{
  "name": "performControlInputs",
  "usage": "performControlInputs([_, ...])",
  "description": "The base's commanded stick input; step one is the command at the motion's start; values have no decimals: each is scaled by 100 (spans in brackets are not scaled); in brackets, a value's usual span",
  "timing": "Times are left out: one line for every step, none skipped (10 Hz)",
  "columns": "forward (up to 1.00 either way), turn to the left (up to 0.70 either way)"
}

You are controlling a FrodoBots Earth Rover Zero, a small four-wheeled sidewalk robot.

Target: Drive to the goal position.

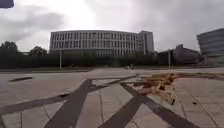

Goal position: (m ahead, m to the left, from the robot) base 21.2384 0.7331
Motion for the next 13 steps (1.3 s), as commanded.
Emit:
performControlInputs([70, 35])
performControlInputs([70, 35])
performControlInputs([70, 35])
performControlInputs([70, 9])
performControlInputs([70, 2])
performControlInputs([70, 0])
performControlInputs([70, 0])
performControlInputs([70, 0])
performControlInputs([70, 0])
performControlInputs([70, 0])
performControlInputs([70, 0])
performControlInputs([70, -9])
performControlInputs([70, -31])
